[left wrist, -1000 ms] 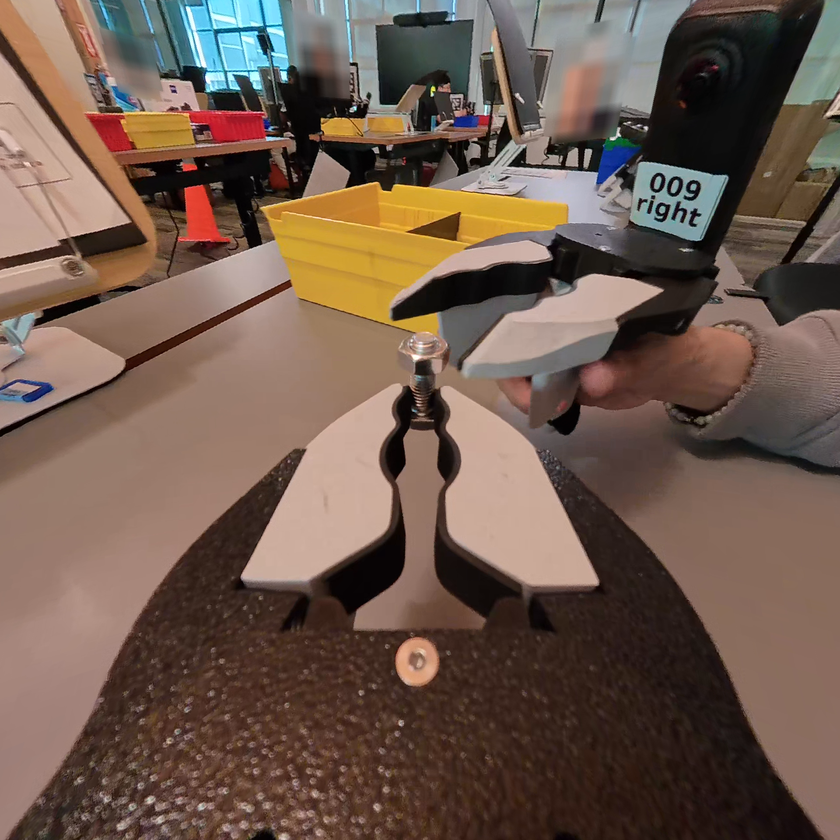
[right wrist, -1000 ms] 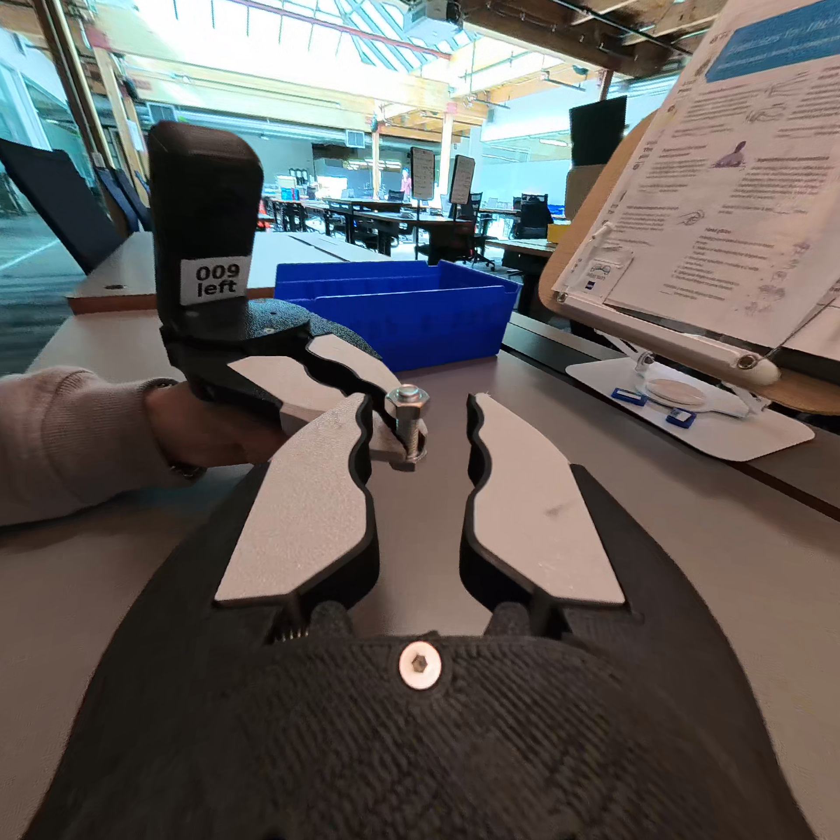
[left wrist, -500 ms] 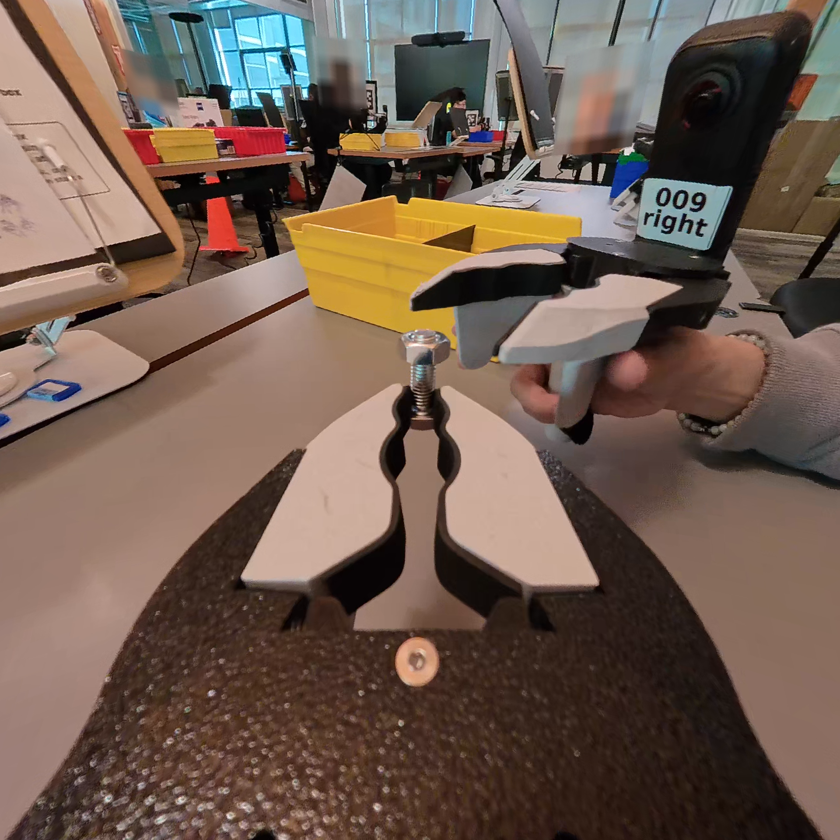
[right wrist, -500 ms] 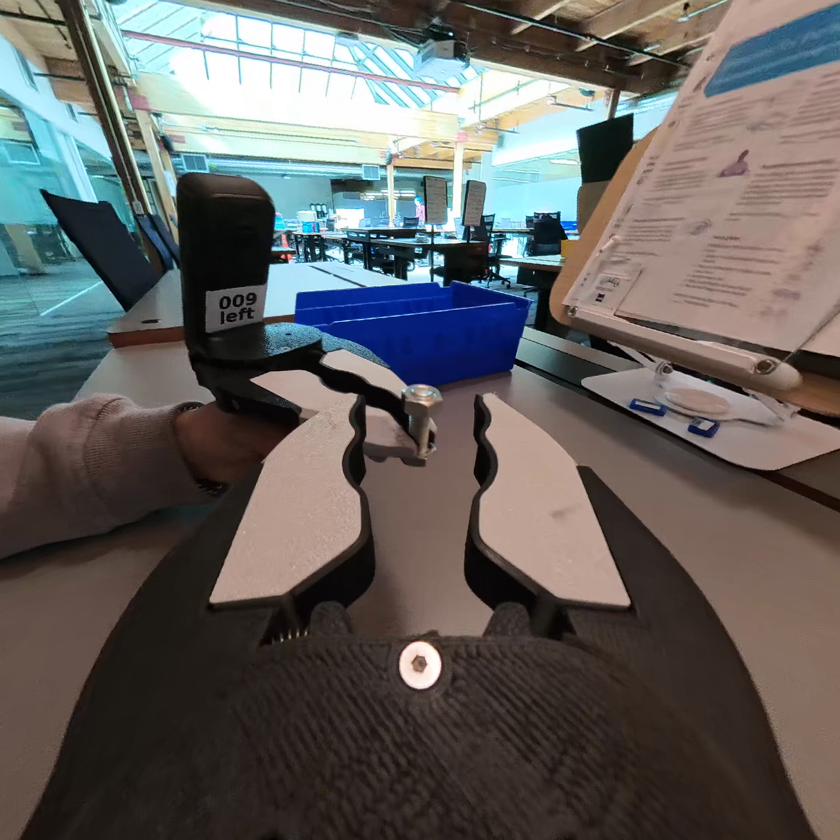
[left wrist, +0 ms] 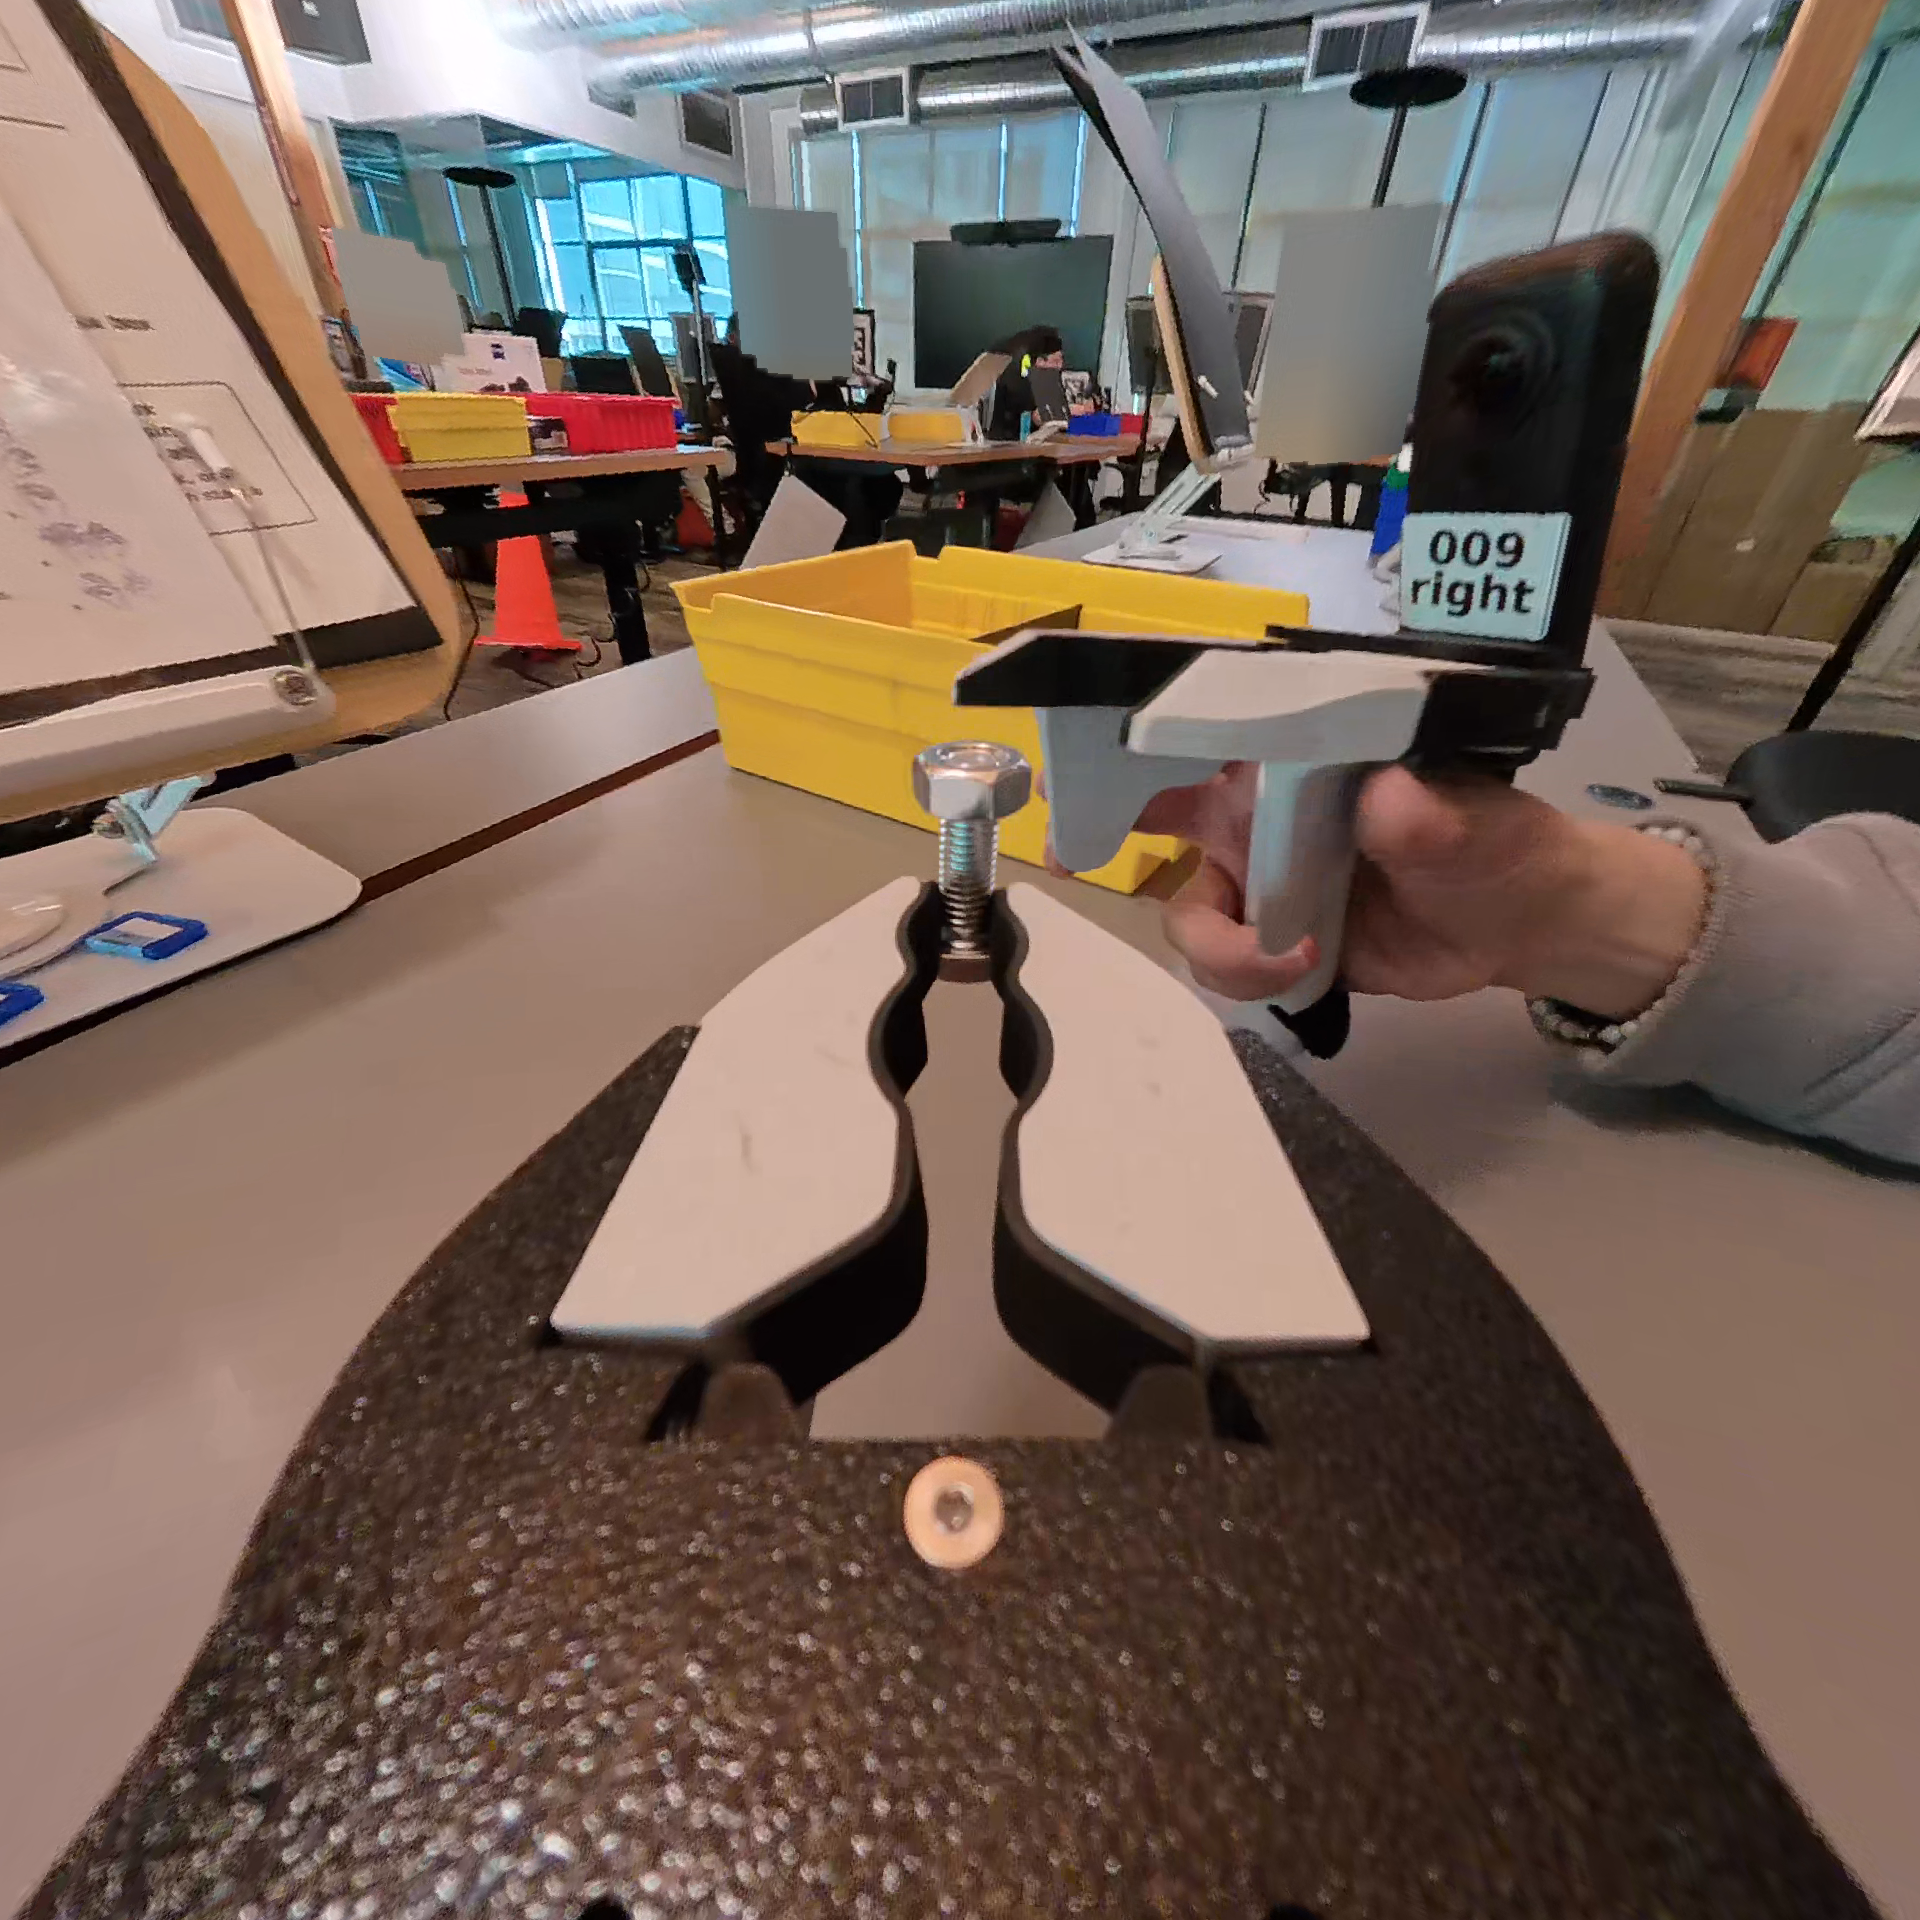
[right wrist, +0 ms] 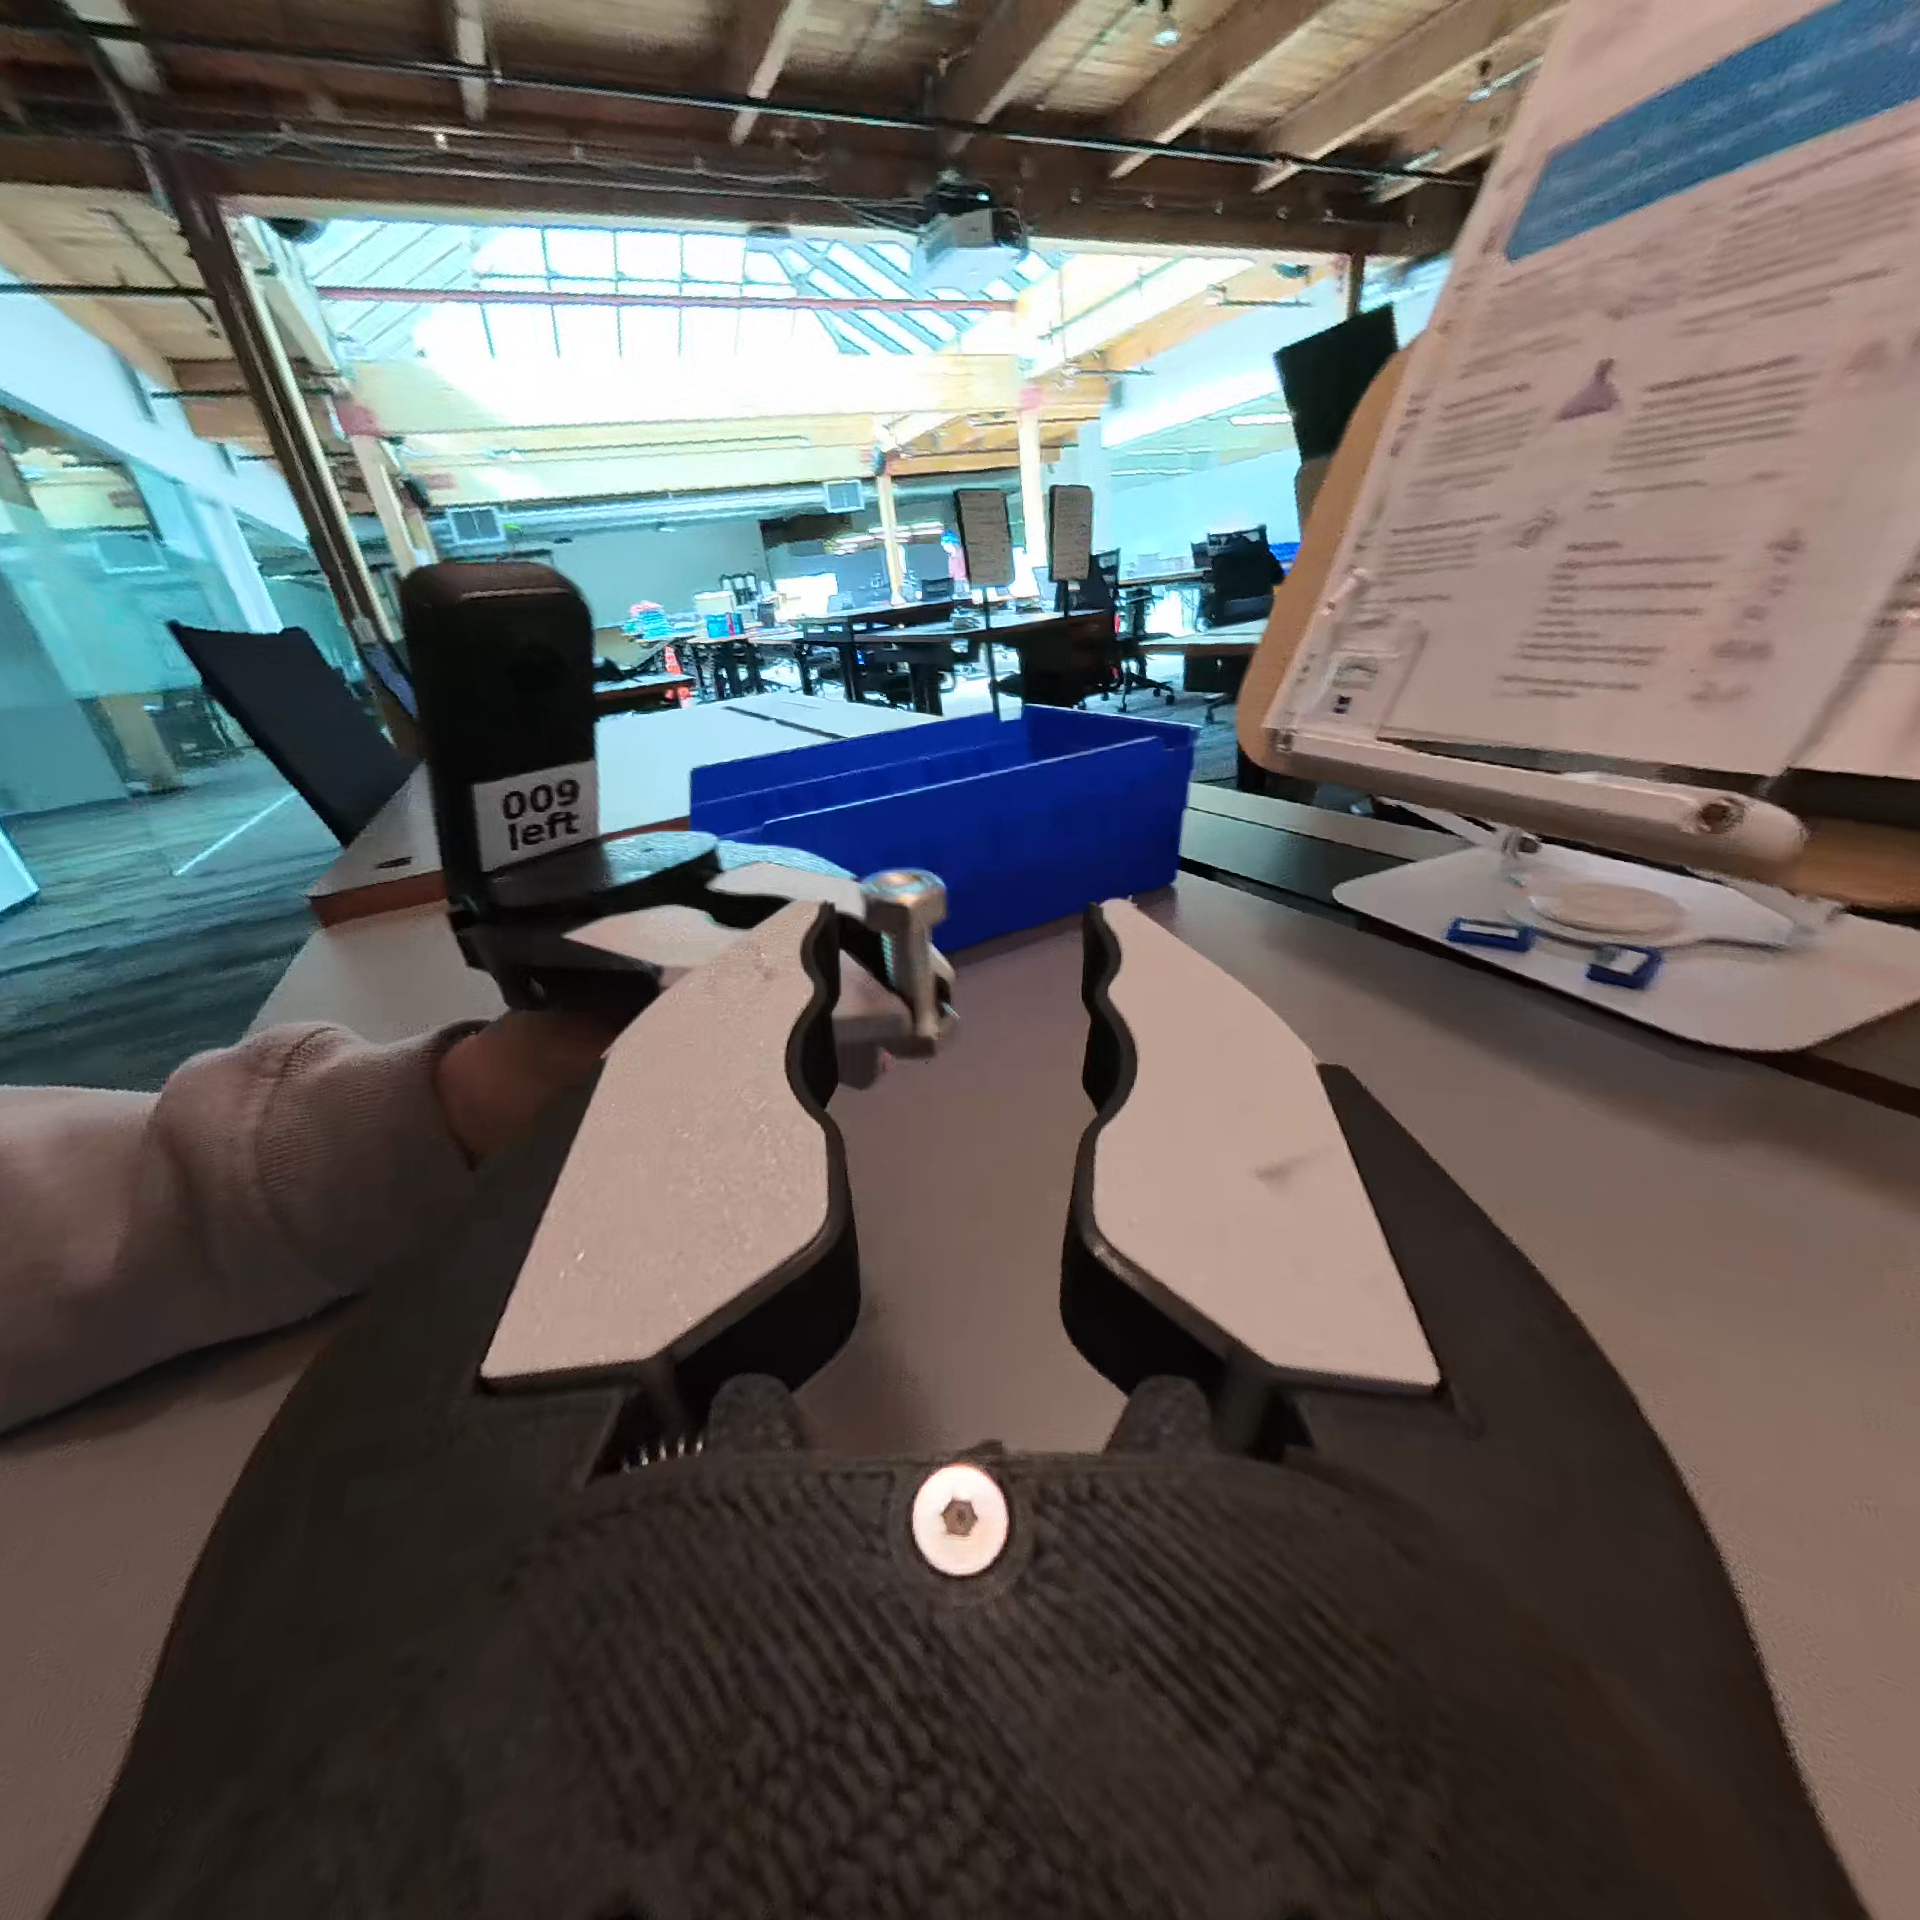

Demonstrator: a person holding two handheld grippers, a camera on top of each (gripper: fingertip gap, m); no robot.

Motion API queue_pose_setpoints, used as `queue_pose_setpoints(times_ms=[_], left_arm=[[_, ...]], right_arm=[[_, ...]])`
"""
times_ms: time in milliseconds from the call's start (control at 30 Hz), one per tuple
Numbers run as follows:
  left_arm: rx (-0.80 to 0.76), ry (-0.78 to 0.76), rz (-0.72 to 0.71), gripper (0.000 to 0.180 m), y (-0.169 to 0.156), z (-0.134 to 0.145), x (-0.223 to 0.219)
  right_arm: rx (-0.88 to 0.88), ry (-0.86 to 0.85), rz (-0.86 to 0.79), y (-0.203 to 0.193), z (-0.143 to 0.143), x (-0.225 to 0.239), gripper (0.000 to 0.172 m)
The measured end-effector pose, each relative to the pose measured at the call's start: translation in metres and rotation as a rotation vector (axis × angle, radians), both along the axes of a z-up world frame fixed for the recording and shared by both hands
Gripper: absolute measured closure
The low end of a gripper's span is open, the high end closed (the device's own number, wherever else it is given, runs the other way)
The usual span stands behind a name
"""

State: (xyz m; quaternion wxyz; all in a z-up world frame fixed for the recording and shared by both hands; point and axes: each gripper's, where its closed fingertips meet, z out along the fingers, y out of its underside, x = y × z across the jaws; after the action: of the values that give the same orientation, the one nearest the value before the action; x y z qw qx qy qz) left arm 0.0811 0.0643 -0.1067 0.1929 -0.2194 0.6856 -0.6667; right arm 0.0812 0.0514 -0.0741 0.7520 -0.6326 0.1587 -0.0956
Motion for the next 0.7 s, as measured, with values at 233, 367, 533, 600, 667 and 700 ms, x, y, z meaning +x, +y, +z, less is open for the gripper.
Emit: queue_pose_setpoints(times_ms=[233,367,533,600,667,700], left_arm=[[0.01,-0.007,-0.035,0.172,-0.017,-0.001,-0.008],[-0.096,0.026,-0.014,0.172,0.002,0.008,0.0],[-0.066,0.023,-0.015,0.172,0.003,0.004,0.0],[-0.044,0.023,-0.039,0.172,-0.006,0.0,-0.004],[-0.021,0.014,-0.06,0.172,-0.015,-0.003,-0.008],[-0.007,0.007,-0.065,0.172,-0.018,-0.004,-0.009]], right_arm=[[-0.026,0.002,-0.062,0.001,-0.006,0.006,0.121],[-0.031,0.051,-0.178,-0.017,-0.011,0.027,0.13],[0.029,0.049,-0.036,-0.004,-0.001,0.007,0.124],[0.02,0.009,-0.013,0.004,0.001,-0.002,0.124],[-0.026,-0.028,-0.032,0.007,-0.004,-0.003,0.124],[-0.038,-0.035,-0.043,0.007,-0.006,-0.002,0.125]])
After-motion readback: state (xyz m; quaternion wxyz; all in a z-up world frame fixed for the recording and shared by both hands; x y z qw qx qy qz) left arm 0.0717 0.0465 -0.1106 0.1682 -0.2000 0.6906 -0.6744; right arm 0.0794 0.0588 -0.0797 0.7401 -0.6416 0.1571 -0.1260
